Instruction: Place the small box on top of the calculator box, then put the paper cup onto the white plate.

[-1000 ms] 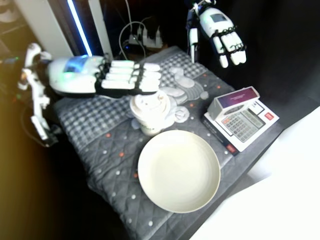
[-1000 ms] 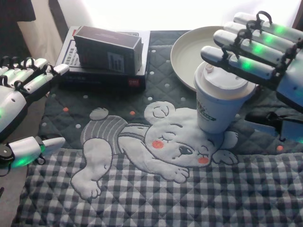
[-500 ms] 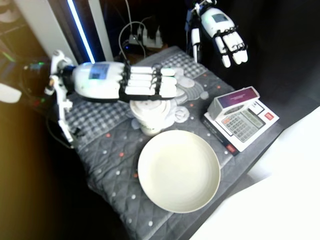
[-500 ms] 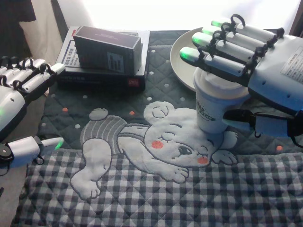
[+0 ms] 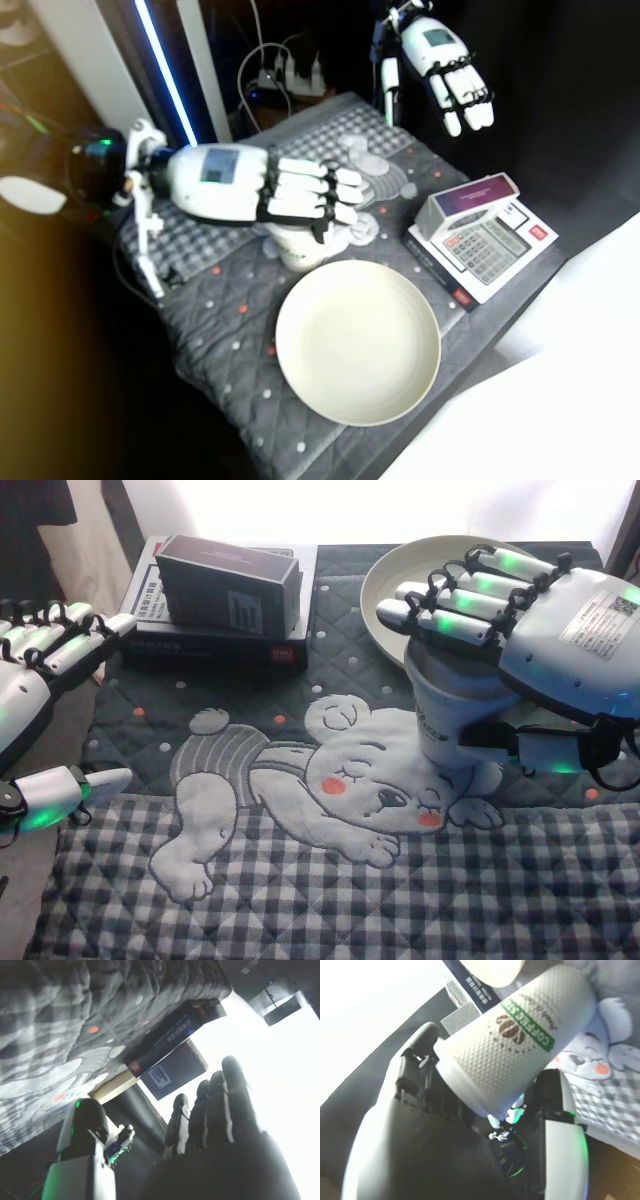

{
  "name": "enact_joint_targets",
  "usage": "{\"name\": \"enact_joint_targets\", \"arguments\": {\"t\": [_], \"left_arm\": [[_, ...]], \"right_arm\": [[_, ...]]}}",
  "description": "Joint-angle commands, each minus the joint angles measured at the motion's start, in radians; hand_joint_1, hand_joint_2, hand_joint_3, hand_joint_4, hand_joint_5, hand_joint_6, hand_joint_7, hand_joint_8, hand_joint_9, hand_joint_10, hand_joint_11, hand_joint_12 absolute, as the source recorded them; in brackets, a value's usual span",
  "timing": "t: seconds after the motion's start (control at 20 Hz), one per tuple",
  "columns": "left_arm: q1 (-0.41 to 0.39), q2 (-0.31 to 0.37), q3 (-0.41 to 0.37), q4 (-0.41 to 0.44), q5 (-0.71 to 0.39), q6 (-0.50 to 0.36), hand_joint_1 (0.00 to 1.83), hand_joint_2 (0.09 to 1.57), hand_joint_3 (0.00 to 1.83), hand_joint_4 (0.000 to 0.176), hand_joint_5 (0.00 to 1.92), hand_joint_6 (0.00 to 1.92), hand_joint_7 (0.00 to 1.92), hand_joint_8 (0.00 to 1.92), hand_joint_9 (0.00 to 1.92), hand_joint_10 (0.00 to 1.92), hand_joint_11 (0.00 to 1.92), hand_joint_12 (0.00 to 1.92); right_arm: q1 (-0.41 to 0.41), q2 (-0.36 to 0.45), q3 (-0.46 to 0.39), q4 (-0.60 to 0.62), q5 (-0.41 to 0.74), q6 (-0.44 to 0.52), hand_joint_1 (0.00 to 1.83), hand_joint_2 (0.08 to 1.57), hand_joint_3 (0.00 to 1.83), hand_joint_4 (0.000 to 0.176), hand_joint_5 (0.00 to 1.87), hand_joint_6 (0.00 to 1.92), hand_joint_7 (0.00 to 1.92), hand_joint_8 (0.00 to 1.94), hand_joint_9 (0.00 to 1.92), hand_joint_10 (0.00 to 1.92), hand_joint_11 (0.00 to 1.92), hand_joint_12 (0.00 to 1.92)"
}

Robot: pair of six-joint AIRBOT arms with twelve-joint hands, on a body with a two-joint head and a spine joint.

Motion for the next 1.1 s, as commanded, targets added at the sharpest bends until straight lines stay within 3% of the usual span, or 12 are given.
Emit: {"name": "enact_joint_targets", "arguments": {"t": [0.0,0.05,0.1,0.2,0.4,0.5,0.55,0.65,0.75,0.9,0.95,1.05], "left_arm": [[-0.008,0.002,0.005,0.023,-0.117,-0.005,0.62,1.10,0.00,0.139,0.00,0.00,0.00,0.00,0.05,0.00,0.00,0.44],[-0.008,0.002,0.006,0.022,-0.116,-0.005,0.62,1.10,0.00,0.152,0.00,0.00,0.00,0.00,0.04,0.00,0.00,0.47],[-0.008,0.001,0.006,0.021,-0.115,-0.005,0.63,1.11,0.00,0.145,0.00,0.00,0.00,0.00,0.04,0.00,0.00,0.38],[-0.003,0.002,0.006,0.017,-0.115,-0.005,0.65,1.11,0.00,0.123,0.02,0.01,0.02,0.01,0.04,0.01,0.00,0.36],[0.001,0.001,0.007,0.010,-0.114,-0.005,0.67,1.10,0.00,0.123,0.03,0.00,0.02,0.00,0.03,0.00,0.00,0.37],[0.001,0.000,0.009,0.009,-0.111,-0.005,0.66,1.11,0.00,0.139,0.03,0.00,0.02,0.00,0.03,0.00,0.00,0.32],[0.001,0.000,0.009,0.009,-0.111,-0.005,0.65,1.10,0.00,0.141,0.03,0.00,0.01,0.00,0.03,0.00,0.00,0.32],[0.001,-0.001,0.009,0.010,-0.111,-0.006,0.65,1.09,0.00,0.137,0.03,0.00,0.01,0.00,0.03,0.00,0.00,0.28],[0.001,-0.006,0.011,0.015,-0.105,-0.008,0.66,1.09,0.00,0.141,0.03,0.00,0.02,0.00,0.03,0.00,0.00,0.26],[0.001,-0.019,0.021,0.025,-0.101,-0.032,0.65,1.10,0.00,0.123,0.03,0.00,0.02,0.00,0.04,0.00,0.00,0.31],[0.001,-0.021,0.024,0.029,-0.101,-0.049,0.65,1.09,0.00,0.130,0.03,0.00,0.03,0.00,0.04,0.00,0.00,0.28],[0.001,-0.023,0.025,0.040,-0.100,-0.052,0.64,1.10,0.00,0.125,0.03,0.00,0.03,0.00,0.05,0.00,0.00,0.29]], "right_arm": [[0.007,0.009,0.001,-0.003,0.071,-0.003,1.18,1.13,0.00,0.000,0.14,0.63,0.19,0.88,0.09,1.34,0.01,1.86],[0.010,0.010,0.001,-0.007,0.072,0.003,1.18,1.13,0.00,0.000,0.07,0.86,0.13,1.06,0.05,1.44,0.00,1.91],[0.014,0.014,-0.001,-0.012,0.079,0.007,1.14,1.15,0.00,0.000,0.02,1.07,0.11,1.10,0.04,1.49,0.02,1.92],[0.017,0.024,-0.008,-0.016,0.101,0.007,1.12,1.15,0.00,0.000,0.00,1.22,0.06,1.24,0.04,1.63,0.13,1.92],[0.029,0.048,-0.015,-0.016,0.158,0.007,1.16,1.16,0.01,0.000,0.00,1.14,0.00,1.30,0.00,1.65,0.12,1.92],[0.058,0.053,-0.010,-0.012,0.165,0.007,1.31,1.17,0.01,0.000,0.00,1.17,0.00,1.25,0.13,1.67,0.20,1.92],[0.077,0.053,-0.006,-0.011,0.165,0.007,1.28,1.15,0.00,0.000,0.00,1.15,0.01,1.21,0.17,1.65,0.27,1.92],[0.111,0.053,0.001,0.007,0.169,-0.017,1.18,1.16,0.01,0.000,0.00,0.98,0.01,1.15,0.21,1.63,0.14,1.92],[0.126,0.053,0.006,0.059,0.169,-0.095,1.22,1.18,0.02,0.000,0.00,0.97,0.00,1.08,0.32,1.58,0.01,1.92],[0.146,0.032,0.056,0.129,0.168,-0.113,1.22,1.22,0.02,0.000,0.00,0.92,0.00,0.98,0.44,1.58,0.19,1.89],[0.155,0.019,0.080,0.156,0.155,-0.113,1.15,1.24,0.03,0.000,0.00,0.75,0.00,0.93,0.31,1.55,0.26,1.88],[0.175,0.005,0.111,0.188,0.133,-0.113,1.12,1.26,0.02,0.000,0.00,0.64,0.00,0.87,0.21,1.45,0.24,1.84]]}}
